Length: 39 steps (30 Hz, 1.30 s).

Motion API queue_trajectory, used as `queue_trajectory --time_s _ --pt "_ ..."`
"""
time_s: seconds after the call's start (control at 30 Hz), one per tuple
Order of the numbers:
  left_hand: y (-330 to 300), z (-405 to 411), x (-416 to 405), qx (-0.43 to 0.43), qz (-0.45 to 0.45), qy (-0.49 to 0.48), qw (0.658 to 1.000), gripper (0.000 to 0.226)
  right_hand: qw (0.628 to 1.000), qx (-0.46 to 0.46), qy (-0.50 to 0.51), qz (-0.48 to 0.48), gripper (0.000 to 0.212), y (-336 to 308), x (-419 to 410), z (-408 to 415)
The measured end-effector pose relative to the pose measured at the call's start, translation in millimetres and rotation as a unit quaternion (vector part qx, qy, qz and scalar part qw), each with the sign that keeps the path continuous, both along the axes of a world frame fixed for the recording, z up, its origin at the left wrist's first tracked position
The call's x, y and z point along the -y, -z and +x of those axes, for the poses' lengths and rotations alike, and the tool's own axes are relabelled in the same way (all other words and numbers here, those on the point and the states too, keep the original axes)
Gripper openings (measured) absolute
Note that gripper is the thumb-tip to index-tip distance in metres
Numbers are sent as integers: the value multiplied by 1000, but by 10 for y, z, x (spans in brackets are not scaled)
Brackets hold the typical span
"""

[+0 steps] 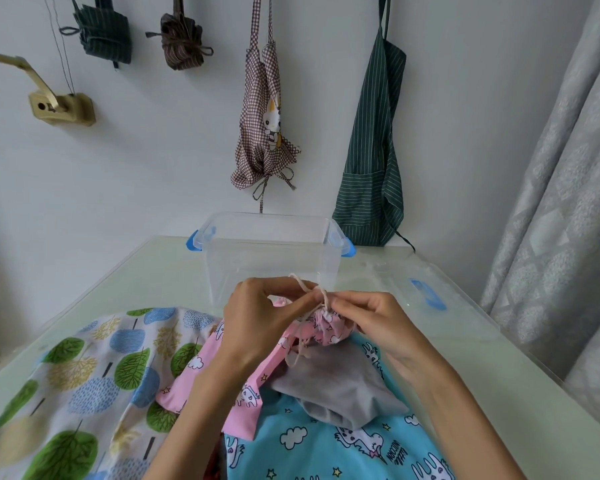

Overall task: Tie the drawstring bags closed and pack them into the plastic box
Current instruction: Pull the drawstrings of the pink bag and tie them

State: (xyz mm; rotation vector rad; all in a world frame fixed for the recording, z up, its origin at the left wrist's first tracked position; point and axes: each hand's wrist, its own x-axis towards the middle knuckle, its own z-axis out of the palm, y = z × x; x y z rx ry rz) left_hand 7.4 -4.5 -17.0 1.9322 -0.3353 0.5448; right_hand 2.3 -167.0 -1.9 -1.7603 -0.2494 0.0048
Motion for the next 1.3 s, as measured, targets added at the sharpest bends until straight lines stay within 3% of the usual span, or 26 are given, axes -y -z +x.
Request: queue_trajectory --time_s 0.13,0.2,0.33,0.47,0.5,0.57,0.63,0.67,0.7,0.77,0.8,0.83,0.9,0.93,0.97,1.07,1.1,1.17,1.23,1.3 --pt "13 46 -11 -18 -30 32 999 14 998 27 55 3 21 -18 -26 14" --pt "1 32 13 -19 -46 54 997 14 997 -7 59 42 21 -24 -39 28" --pt "-3 23 42 -13 -44 89 995 15 962 -138 -99 216 24 -29 -30 31" --pt "-3 15 58 -24 -58 115 991 13 948 -130 -120 264 20 -28 16 22" --pt "-6 15 59 -24 -63 119 991 13 969 -87 -76 220 20 -29 23 24" --pt "-10 20 55 -23 -72 121 990 14 993 77 84 7 24 18 79 73" --pt "-9 33 52 -26 -71 122 990 20 913 251 244 -212 25 56 152 100" --pt "-4 38 58 -29 -68 124 990 21 864 309 295 -266 24 53 170 91" --pt "1 41 73 -32 -63 125 990 18 829 351 328 -285 23 43 177 74" --pt "15 44 105 -33 -54 123 990 15 794 400 360 -282 15 65 168 67" --pt "24 50 116 -32 -54 122 991 16 805 397 357 -260 12 78 149 60" --pt "37 63 115 -30 -59 120 991 17 844 360 340 -207 11 70 122 55" --pt "48 92 91 -20 -71 120 990 18 945 205 253 -20 10 2 95 55" --pt "43 94 82 -12 -76 126 989 19 971 110 192 89 9 -47 89 47" --pt "32 93 79 -4 -83 136 987 21 971 22 129 201 8 -83 75 40" --pt "-8 51 105 -1 -108 174 979 24 888 -142 24 437 9 -107 22 29" --pt "-14 37 113 -2 -114 180 977 22 871 -161 11 465 10 -99 4 30" --pt "-9 35 114 3 -104 176 979 19 871 -155 0 466 10 -77 -38 37" --pt "-3 37 97 8 -77 164 983 18 897 -106 14 429 9 -60 -45 61" --pt "-8 40 58 9 -71 160 984 18 945 1 68 320 8 -57 16 78"
